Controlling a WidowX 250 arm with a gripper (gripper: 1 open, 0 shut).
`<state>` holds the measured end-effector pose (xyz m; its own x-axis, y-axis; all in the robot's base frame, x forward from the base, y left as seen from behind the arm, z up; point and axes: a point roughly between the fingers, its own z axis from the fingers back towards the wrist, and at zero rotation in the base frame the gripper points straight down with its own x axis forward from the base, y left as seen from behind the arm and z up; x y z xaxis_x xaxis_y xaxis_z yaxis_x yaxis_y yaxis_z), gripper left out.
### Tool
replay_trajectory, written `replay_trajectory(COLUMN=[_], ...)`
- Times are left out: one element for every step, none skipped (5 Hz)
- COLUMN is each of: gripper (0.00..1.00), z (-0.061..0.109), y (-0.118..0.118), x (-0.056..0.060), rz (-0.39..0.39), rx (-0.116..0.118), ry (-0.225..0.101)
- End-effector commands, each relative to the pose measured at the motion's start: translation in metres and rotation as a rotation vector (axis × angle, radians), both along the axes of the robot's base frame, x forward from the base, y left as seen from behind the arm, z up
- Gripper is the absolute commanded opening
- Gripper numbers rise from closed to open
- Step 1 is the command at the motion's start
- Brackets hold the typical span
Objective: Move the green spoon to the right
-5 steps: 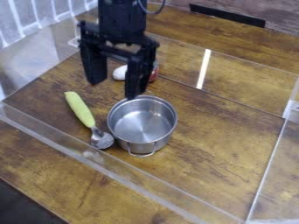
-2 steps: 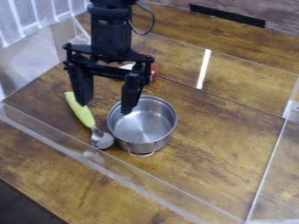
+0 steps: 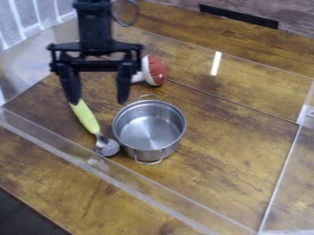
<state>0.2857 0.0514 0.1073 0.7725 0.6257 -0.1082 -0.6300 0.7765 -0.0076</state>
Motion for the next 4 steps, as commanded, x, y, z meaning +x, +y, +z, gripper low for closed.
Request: replay_trajectory(gripper=[1.0, 1.0, 1.0, 1.0], z=[-0.009, -0.023, -0.033, -0.041], y=[0.016, 0.018, 0.018, 0.02], x=[-0.001, 0.002, 0.005, 0.01], rz=[0.136, 0.202, 0.256, 0.313], rx=[-0.004, -0.006, -0.007, -0.005], ry=[-0.046, -0.054, -0.057, -0.059])
